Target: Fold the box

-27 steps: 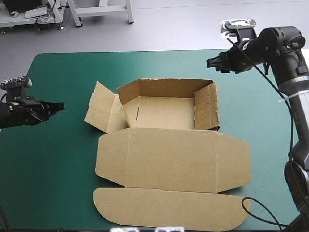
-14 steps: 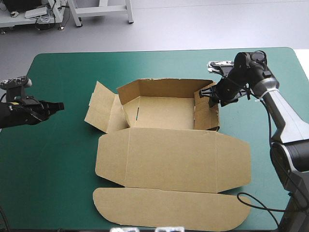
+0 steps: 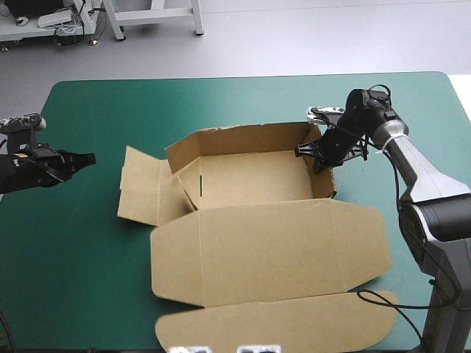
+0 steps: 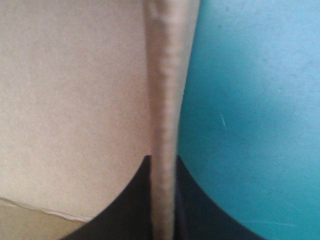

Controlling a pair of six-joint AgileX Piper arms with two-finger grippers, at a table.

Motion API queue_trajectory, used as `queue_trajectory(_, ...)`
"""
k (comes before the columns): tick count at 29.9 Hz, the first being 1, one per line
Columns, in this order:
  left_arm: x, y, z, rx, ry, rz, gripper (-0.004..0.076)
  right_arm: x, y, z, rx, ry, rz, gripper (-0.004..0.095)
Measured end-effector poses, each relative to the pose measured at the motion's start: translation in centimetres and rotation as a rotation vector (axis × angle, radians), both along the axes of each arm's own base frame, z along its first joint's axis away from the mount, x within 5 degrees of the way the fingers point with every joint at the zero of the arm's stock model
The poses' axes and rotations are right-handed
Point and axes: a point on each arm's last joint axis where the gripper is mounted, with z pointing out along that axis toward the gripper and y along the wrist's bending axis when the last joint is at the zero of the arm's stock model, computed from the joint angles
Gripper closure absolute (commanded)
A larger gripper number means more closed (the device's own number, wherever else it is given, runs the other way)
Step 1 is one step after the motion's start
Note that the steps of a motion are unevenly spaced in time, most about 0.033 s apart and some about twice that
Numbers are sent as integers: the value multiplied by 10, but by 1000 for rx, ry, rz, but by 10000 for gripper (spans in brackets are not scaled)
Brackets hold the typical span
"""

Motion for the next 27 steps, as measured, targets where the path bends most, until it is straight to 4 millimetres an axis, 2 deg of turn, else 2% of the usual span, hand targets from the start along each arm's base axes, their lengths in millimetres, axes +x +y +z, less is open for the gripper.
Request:
queue_trajectory(3, 5, 2, -4, -2, 7, 8, 732, -3, 0, 8, 8, -19, 21, 926)
queue_trajectory(6, 8, 8, -9, -13, 22, 26, 732, -10, -1, 29, 12, -77, 44, 926)
queue_trajectory(11, 13, 27, -15, -71, 13, 98, 732, -30, -9, 87, 44, -227, 43, 926)
queue_trajectory(17, 18, 46, -16, -165, -53, 126, 732, -61, -40, 145, 150, -367, -25, 926)
queue_trajectory(23, 28, 46, -14, -298, -145, 90, 732, -95, -62, 193, 312, -507, -71, 926)
queue_trajectory(27, 33, 43, -11, -372, -193, 44, 732, -117, -68, 217, 363, -584, -80, 926)
